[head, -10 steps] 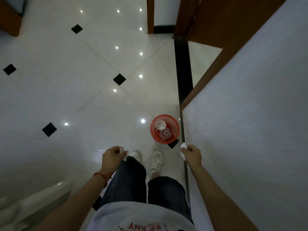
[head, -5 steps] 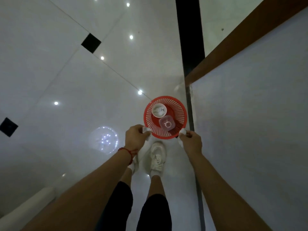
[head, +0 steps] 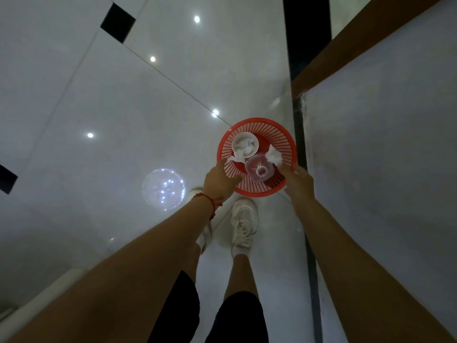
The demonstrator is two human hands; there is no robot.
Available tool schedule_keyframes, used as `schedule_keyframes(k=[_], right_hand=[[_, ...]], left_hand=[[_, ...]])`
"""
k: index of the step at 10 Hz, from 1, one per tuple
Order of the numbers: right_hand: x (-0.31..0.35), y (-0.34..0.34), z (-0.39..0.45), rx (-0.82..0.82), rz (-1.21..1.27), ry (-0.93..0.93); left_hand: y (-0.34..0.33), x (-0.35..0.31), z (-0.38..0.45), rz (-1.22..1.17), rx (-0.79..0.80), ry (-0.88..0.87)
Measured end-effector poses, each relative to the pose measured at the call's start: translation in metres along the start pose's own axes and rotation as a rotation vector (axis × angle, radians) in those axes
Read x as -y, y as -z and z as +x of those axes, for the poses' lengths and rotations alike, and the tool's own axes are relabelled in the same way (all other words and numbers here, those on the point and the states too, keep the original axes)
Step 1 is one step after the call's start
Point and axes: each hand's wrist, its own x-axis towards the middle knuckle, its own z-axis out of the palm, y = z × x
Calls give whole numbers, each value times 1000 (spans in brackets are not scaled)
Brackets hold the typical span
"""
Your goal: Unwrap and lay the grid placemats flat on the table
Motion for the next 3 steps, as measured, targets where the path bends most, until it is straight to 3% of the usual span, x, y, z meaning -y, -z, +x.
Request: schedule_keyframes(k=[3], right_hand=[[15, 40, -87, 42, -114, -25]], left_hand=[[61, 10, -75, 155, -76, 44]])
